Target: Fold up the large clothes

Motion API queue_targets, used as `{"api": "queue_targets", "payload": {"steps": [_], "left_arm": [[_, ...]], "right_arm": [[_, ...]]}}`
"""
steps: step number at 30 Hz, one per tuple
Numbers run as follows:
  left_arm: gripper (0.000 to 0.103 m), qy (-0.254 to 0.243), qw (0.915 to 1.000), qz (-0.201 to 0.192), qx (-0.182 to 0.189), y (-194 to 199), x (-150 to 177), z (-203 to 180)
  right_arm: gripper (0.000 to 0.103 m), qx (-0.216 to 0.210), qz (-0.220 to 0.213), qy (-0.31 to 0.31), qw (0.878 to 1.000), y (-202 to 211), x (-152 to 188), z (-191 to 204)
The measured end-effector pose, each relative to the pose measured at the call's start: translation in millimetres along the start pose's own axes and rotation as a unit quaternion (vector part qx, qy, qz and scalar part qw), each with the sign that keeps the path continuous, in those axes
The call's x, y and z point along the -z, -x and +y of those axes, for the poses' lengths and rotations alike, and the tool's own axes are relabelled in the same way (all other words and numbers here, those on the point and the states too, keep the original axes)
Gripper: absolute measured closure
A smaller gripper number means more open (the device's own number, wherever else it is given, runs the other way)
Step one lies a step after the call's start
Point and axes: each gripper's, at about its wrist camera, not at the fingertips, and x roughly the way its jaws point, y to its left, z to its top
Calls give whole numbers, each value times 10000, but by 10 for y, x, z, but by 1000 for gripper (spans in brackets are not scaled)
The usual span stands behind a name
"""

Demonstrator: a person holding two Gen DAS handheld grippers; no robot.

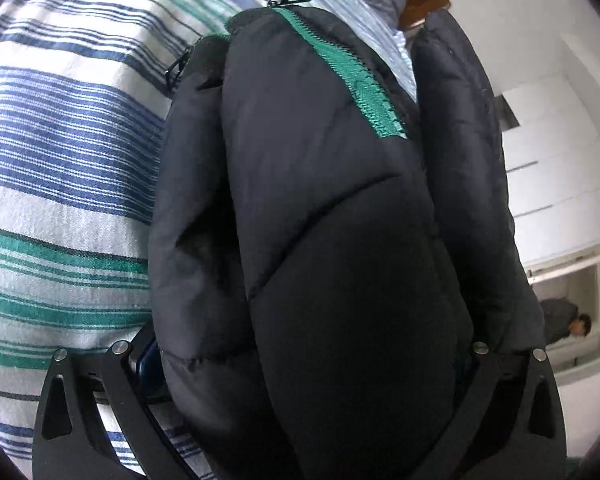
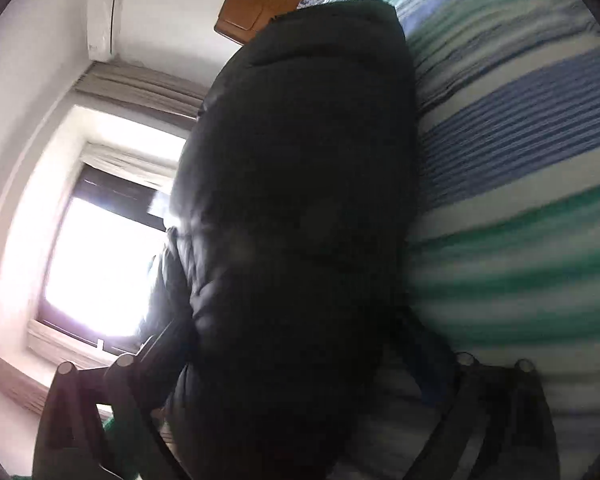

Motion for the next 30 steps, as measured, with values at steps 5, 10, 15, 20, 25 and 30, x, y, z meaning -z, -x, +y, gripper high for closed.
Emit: {"api": "queue_targets", "payload": {"steps": [5, 10, 15, 20, 25, 30], "left_arm": [[49, -84, 9997, -227, 53, 9, 148, -205], [65, -287, 9970, -676, 263, 129, 367, -565], [66, -710, 9887, -1276, 332, 354, 50, -1170], [66, -949, 9829, -1574, 136, 267, -563, -1616], [46, -401, 9912, -1110, -599, -431, -903, -1387], [36, -44, 9947, -771, -678, -818, -605, -1176]], "right_arm": [[33, 544, 107, 1213, 9911, 1, -17, 550], [37, 458, -327, 2147, 9750, 228, -78, 1061], [37, 98, -629, 2594, 9637, 362, -633, 1382], [37, 41, -651, 2676, 9613, 236, -1317, 1393], [26, 547, -90, 1576, 9860, 65, -1770, 555], [16, 1157, -100, 833, 9897, 178, -1514, 83]]}}
